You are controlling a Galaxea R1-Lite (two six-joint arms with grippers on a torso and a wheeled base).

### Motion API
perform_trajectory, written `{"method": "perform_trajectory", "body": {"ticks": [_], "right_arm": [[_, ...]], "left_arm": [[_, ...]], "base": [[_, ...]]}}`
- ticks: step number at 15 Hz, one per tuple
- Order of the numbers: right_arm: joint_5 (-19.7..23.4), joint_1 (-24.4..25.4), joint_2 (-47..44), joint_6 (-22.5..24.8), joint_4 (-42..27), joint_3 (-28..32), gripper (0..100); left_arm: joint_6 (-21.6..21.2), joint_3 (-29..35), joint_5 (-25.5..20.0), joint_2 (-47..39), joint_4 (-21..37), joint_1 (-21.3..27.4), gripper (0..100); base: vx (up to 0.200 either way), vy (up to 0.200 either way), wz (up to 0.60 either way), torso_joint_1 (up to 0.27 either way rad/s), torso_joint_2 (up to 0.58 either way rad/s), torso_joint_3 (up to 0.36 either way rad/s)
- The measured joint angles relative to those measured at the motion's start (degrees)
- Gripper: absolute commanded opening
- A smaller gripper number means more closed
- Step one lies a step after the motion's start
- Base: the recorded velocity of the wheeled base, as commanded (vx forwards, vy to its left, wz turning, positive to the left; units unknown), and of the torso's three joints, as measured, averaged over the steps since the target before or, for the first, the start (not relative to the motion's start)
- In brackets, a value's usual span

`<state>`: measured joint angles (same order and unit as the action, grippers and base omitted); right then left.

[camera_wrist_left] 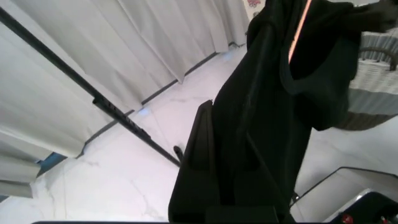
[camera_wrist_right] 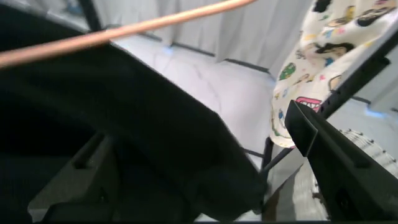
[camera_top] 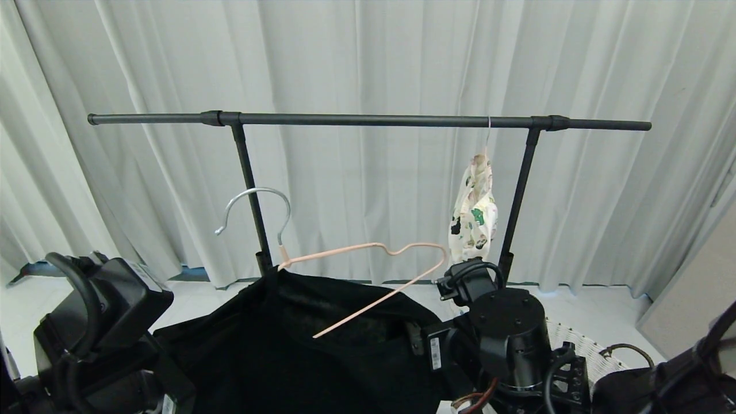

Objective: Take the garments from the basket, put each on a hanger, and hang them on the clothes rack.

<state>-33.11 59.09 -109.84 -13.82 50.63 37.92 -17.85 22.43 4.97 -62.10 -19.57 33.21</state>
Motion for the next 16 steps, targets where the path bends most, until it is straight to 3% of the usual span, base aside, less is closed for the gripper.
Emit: {"method": "perform_trajectory", "body": {"ticks": [4,7,9,11,14,16], "right_arm": [[3.9,-5.3,2.6,3.0,0.5,-2.4,100],[11.8,-12.9,3.8,7.0,2.1,-2.3,100],[16.5,-15.7,5.0,7.6,2.2,-2.3,100],[17.7,-17.6,6.0,7.8,2.2,-2.3,100],[18.4,-18.4,7.1,7.8,2.1,-2.3,100],[22.2,-18.4,8.9,8.3,-1.4,-1.5,100]], "left_arm": [[0.1,-0.7,0.0,1.5,-1.0,-0.3,0],[-0.8,-2.3,-0.2,5.2,-1.5,0.8,0],[-4.1,-4.9,-0.8,7.5,-1.5,1.5,0],[-6.7,-8.5,-2.2,9.5,-1.5,1.8,0],[-7.2,-11.0,-2.3,10.1,-1.3,1.8,0],[-7.1,-10.8,-2.2,8.6,-1.3,1.8,0]], "base": [[0.0,0.0,0.0,0.0,0.0,0.0],[0.0,0.0,0.0,0.0,0.0,0.0],[0.0,0.0,0.0,0.0,0.0,0.0],[0.0,0.0,0.0,0.0,0.0,0.0],[0.0,0.0,0.0,0.0,0.0,0.0],[0.0,0.0,0.0,0.0,0.0,0.0]]}}
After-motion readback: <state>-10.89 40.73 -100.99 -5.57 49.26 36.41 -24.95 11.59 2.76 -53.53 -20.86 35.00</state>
